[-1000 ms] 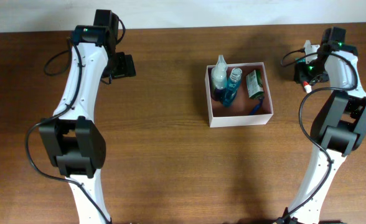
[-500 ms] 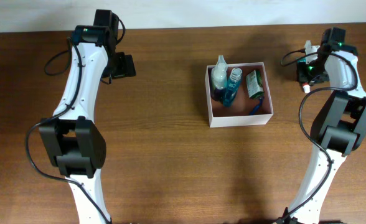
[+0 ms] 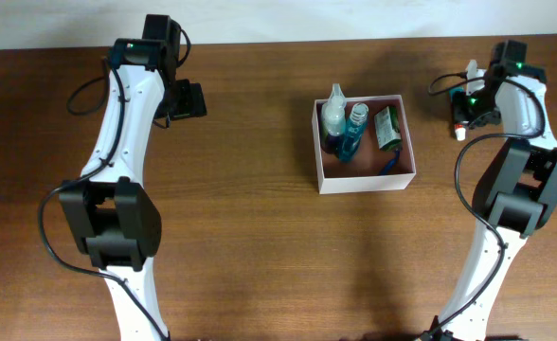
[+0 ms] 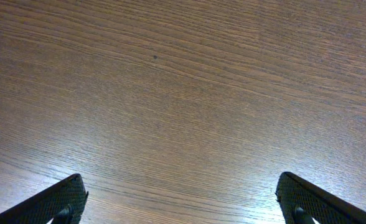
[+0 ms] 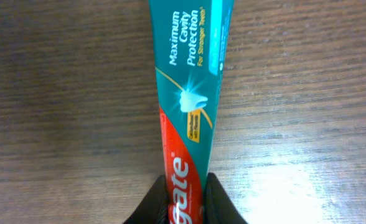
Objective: Pack container
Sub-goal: 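Lift the toothpaste and carry it over the pink box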
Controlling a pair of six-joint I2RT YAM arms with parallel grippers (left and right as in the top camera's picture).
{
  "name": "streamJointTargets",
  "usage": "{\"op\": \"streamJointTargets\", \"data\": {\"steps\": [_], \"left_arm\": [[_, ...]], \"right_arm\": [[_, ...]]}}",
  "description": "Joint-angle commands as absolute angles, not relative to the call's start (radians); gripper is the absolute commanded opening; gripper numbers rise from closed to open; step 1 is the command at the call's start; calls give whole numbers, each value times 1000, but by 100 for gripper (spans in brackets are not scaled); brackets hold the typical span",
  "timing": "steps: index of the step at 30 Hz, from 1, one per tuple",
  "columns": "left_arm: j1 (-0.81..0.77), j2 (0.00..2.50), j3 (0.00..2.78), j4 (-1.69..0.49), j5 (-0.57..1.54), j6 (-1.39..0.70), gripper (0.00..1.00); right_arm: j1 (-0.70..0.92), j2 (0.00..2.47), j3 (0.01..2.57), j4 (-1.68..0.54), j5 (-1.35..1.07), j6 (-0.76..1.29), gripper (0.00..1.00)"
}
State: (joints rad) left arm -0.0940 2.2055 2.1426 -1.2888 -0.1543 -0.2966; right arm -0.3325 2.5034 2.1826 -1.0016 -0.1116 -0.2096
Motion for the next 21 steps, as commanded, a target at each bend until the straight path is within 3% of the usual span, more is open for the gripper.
{"op": "streamJointTargets", "data": {"steps": [1, 14, 21], "left_arm": [[-91, 2195, 2140, -1287, -154, -306, 99], [-91, 2195, 2140, -1287, -154, -306, 99], [-91, 2195, 2140, -1287, -154, -306, 99]], "right_arm": [[-323, 2514, 2284, -1045, -131, -200, 15], [-201, 2514, 2860, -1524, -218, -94, 15], [-133, 2497, 2951, -1699, -216, -94, 14]]}}
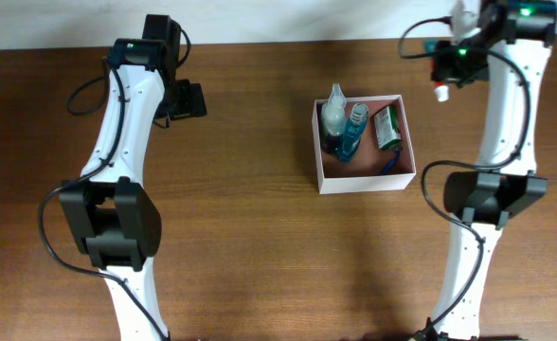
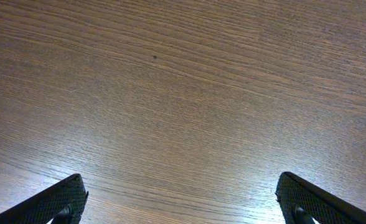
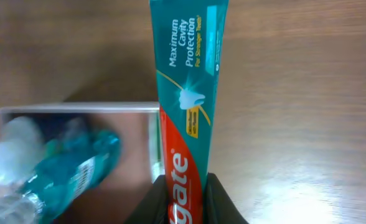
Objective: Pack container
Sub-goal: 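Lift the toothpaste and carry it over the pink box, then lower the toothpaste into the box and open the right gripper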
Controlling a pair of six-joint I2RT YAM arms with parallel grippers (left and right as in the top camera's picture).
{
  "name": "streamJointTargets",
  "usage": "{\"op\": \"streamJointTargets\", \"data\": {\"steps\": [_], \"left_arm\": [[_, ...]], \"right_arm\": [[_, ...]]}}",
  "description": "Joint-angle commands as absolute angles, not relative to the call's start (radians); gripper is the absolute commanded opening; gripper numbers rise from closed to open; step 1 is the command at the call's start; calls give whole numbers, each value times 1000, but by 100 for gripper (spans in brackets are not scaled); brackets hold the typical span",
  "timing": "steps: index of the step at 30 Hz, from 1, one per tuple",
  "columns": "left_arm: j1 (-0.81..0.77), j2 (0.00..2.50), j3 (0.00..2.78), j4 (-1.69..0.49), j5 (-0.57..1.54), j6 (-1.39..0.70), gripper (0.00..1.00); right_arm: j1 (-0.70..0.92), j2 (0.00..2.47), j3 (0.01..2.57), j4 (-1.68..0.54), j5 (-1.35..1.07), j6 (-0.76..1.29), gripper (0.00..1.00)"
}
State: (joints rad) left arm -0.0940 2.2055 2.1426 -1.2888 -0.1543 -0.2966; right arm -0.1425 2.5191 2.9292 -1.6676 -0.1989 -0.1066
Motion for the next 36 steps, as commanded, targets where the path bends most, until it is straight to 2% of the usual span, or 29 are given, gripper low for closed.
{"op": "streamJointTargets", "data": {"steps": [1, 10, 14, 18, 22, 29, 36], "left_arm": [[-91, 2195, 2140, -1287, -154, -306, 99], [-91, 2195, 2140, -1287, -154, -306, 99], [-91, 2195, 2140, -1287, -154, -307, 99], [-91, 2195, 2140, -1287, -154, -306, 99], [-91, 2195, 2140, -1287, -154, -306, 99], [-91, 2195, 2140, -1287, -154, -306, 99], [-91, 2195, 2140, -1287, -154, -306, 99]], "right_arm": [[-131, 2493, 2950, -1699, -218, -73, 13], [-130, 2373, 2943, -1699, -232, -17, 12], [-117, 2279, 2882, -1699, -311, -17, 11], [-77, 2196, 2754, -1699, -298, -18, 10], [-31, 2134, 2540, -1699, -125, -17, 12], [-28, 2133, 2280, -1665, -122, -21, 12], [-25, 2133, 2098, -1495, -124, -20, 12]]}}
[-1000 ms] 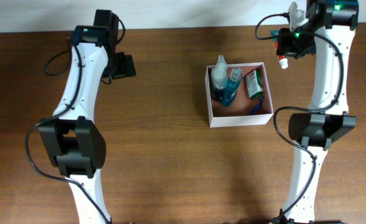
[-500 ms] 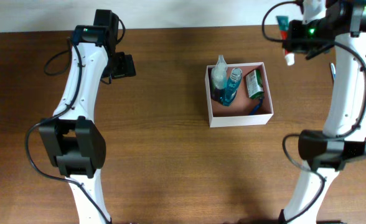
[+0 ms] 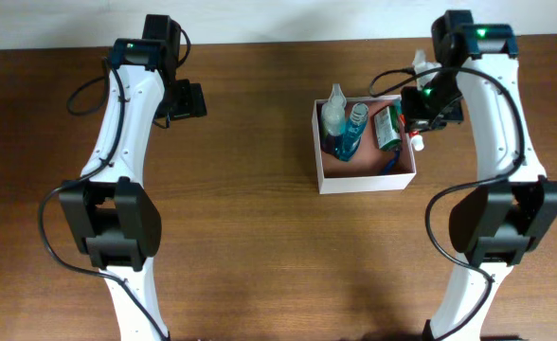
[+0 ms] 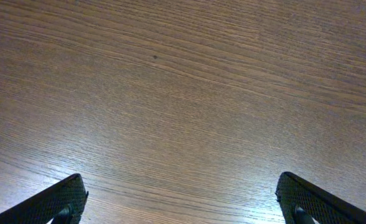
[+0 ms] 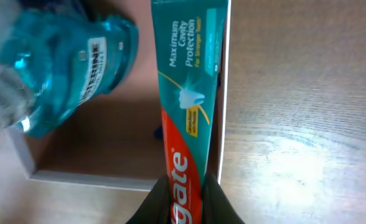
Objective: Pack container
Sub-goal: 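Lower the toothpaste into the box and open the right gripper, then move the right gripper toward the blue toothbrush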
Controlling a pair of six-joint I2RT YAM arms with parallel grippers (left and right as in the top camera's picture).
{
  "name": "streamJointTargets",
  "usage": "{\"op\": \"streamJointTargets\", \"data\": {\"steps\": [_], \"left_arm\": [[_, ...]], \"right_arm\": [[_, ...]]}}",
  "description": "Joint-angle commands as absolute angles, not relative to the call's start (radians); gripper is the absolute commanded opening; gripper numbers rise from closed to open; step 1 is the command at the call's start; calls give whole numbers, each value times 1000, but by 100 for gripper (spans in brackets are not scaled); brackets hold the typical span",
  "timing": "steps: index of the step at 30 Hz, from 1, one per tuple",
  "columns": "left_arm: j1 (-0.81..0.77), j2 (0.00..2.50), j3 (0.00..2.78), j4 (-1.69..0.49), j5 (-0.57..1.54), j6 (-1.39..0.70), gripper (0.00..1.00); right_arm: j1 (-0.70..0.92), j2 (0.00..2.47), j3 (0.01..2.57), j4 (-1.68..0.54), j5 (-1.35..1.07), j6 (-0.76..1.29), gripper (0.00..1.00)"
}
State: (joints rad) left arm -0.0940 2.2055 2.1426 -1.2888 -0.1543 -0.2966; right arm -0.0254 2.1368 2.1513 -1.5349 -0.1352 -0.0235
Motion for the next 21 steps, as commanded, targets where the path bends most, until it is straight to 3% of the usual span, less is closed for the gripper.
{"op": "streamJointTargets", "data": {"steps": [1, 16, 21], "left_arm": [[-91, 2195, 2140, -1287, -154, -306, 99], [-91, 2195, 2140, -1287, -154, -306, 99], [-91, 2195, 2140, -1287, -154, -306, 100]], "right_arm": [[-25, 2133, 2083, -1484, -125, -20, 12], [-25, 2134, 2019, -1352, -233, -17, 13], [-19, 2134, 2019, -1341, -233, -17, 20]]}}
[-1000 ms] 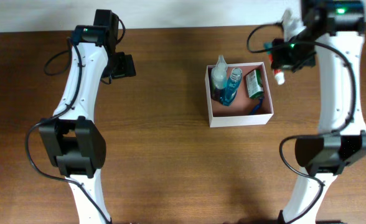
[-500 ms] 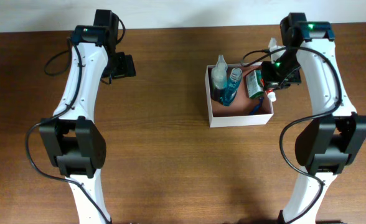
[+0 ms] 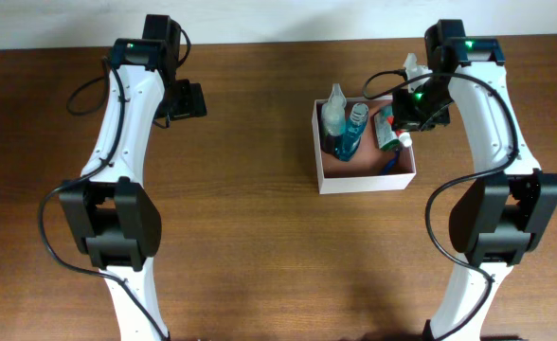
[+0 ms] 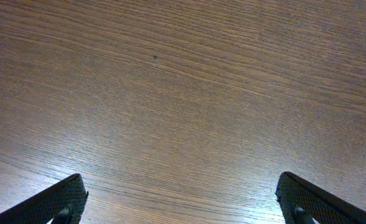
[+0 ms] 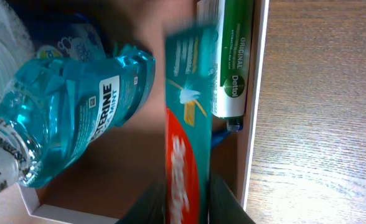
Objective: Pack container
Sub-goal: 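Move the right gripper toward the blue toothbrush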
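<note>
The white box (image 3: pixel 366 183) with a brown floor holds a blue mouthwash bottle (image 5: pixel 77 106), a clear bottle (image 5: pixel 2 50) and a green Dettol pack (image 5: pixel 233 68). The red and teal toothpaste tube (image 5: pixel 189 124) shows blurred and smaller over the box's right half, between the mouthwash and the Dettol pack. My right gripper (image 5: pixel 188 199) hangs above it, its fingers (image 5: pixel 223 199) spread a little off the tube's sides. In the overhead view the tube (image 3: pixel 399 131) sits at the box's right part. My left gripper (image 4: pixel 182 199) stands open over bare wood.
The box's right wall (image 5: pixel 251 124) runs just right of the tube. The left arm (image 3: pixel 127 104) stands over the table's far left. Brown wood lies all round the box.
The tube was sharp and gripped over the box's right wall. Now it is farther inside, blurred and lower, and the right fingers have parted. The left arm has not moved.
My right gripper held the toothpaste on the table at the far right, then high near the box's back right corner, then over the box's right wall. Now the tube is loose over the box interior. The left gripper stayed open throughout.
</note>
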Controlling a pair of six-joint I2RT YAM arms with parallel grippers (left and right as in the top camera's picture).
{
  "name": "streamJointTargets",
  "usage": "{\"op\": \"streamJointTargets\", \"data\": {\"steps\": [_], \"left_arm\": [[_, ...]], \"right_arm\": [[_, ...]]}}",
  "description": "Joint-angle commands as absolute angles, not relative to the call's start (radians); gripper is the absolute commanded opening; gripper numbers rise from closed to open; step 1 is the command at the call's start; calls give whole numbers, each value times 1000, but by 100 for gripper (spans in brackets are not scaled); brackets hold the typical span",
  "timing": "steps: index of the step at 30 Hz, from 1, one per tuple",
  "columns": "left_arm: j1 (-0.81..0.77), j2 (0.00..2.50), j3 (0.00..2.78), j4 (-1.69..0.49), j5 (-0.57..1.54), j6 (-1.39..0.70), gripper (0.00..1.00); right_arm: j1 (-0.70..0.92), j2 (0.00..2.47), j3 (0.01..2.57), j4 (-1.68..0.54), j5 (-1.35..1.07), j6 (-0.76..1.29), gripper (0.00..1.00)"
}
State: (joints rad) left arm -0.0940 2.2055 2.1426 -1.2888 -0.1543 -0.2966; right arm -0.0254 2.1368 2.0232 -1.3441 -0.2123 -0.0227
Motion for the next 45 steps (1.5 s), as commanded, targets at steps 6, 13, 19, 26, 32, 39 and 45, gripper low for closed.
{"op": "streamJointTargets", "data": {"steps": [6, 13, 19, 26, 32, 39, 45], "left_arm": [[-91, 2195, 2140, -1287, -154, -306, 99], [-91, 2195, 2140, -1287, -154, -306, 99], [-91, 2195, 2140, -1287, -154, -306, 99], [-91, 2195, 2140, -1287, -154, -306, 99], [-91, 2195, 2140, -1287, -154, -306, 99], [-91, 2195, 2140, -1287, -154, -306, 99], [-91, 2195, 2140, -1287, -154, -306, 99]], "right_arm": [[-6, 2134, 2019, -1331, -233, -17, 21], [5, 2134, 2019, -1308, -228, -17, 31], [-39, 2133, 2078, -1319, -98, -16, 36], [-216, 2132, 2264, -1364, -55, -11, 68], [-382, 2135, 2261, -1266, -56, -89, 99], [-459, 2151, 2229, -1137, -81, -291, 99], [-474, 2249, 2223, -1094, -73, -337, 99]]}}
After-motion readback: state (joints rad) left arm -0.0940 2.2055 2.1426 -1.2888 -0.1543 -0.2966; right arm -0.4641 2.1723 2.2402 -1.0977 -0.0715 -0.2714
